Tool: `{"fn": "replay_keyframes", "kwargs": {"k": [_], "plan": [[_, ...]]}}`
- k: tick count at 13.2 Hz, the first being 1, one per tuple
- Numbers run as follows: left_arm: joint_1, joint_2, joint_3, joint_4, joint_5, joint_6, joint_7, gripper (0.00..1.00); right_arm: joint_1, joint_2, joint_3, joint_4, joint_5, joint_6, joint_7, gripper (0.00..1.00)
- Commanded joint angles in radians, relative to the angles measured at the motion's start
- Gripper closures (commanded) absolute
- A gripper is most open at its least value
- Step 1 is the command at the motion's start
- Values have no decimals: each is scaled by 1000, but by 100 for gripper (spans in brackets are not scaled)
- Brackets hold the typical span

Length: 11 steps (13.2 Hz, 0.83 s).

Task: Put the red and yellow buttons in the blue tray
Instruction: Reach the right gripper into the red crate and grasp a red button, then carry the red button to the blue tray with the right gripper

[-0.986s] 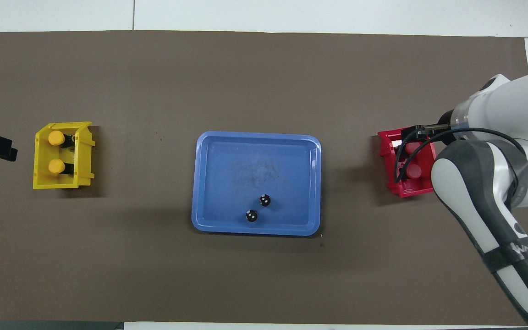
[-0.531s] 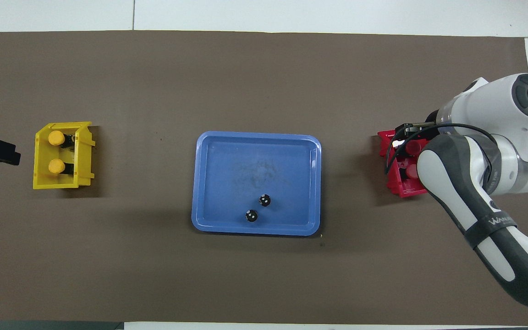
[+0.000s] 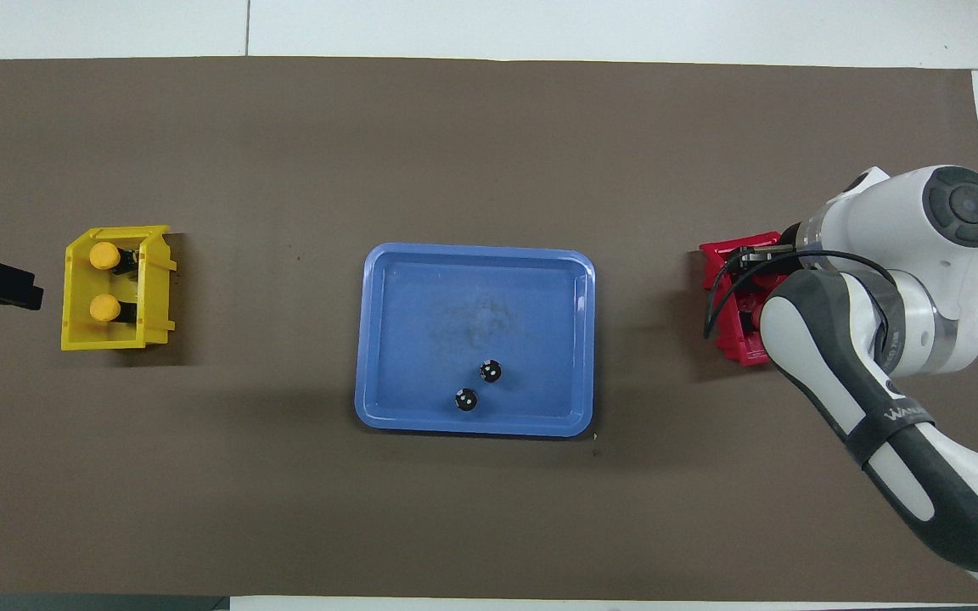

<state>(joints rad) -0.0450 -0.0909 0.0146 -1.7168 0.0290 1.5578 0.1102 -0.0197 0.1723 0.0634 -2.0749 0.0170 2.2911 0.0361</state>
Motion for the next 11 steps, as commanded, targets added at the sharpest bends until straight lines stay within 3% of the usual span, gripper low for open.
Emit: {"fn": "replay_keyframes", "kwargs": {"k": [1,2,3,5,8,11], "plan": [[2,-39,1,-55,23,31,-4,0,-12,-19,4,-33,14,19,-1,45],[2,-39,1,-58,23,34,-4,0,-16,-19,4,-31,14,7,-1,63],[2,-42,1,-60,23,42,-6,0,-17,-19,4,-25,14,-10,-1,72],[1,-47,1,-72,23,48,-7,0,-20,-11,4,45,3,-103,1,75],[2,-52,1,-76,23,53,-9,0,-7,35,6,249,3,-319,10,75],[2,-52,1,-79,23,54,-7,0,105,99,7,470,12,-487,167,75]]}}
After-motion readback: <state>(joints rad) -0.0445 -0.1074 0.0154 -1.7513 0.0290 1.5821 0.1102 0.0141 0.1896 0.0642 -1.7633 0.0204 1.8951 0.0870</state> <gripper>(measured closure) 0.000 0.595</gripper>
